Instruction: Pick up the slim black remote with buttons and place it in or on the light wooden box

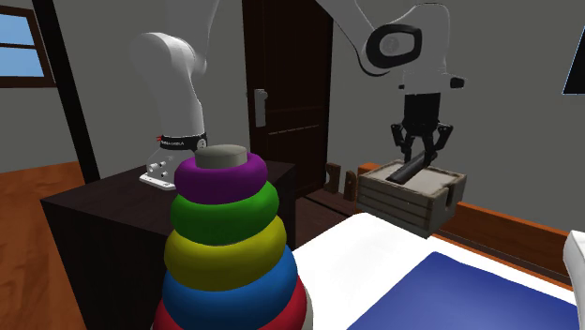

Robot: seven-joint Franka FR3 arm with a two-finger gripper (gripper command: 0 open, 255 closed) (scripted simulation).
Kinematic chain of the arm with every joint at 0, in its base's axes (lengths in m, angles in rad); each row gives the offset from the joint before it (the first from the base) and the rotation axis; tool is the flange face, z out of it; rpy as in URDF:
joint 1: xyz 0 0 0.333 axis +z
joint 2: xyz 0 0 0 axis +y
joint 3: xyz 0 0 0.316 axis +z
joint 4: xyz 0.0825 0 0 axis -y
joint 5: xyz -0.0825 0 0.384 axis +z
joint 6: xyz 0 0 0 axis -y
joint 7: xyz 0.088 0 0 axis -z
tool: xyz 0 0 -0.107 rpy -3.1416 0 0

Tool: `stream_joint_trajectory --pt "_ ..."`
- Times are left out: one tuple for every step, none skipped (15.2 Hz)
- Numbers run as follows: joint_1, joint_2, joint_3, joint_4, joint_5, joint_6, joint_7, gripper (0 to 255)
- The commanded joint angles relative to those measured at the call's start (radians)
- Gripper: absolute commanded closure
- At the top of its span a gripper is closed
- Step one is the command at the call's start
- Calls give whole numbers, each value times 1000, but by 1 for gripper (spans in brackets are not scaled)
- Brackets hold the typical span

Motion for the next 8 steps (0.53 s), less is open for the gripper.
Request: stream_joint_trajectory --pt "-2 22 2 3 3 19 -1 255" --pt "-3 36 3 3 5 33 -2 255" --pt "-3 36 3 3 5 33 -2 255" --pt "-3 36 3 3 5 33 -2 255" --pt "-3 36 3 3 5 33 -2 255" --pt "-3 36 3 3 5 33 -2 255" --pt "-3 36 3 3 5 33 -2 255" --pt "-3 36 3 3 4 33 -2 255"
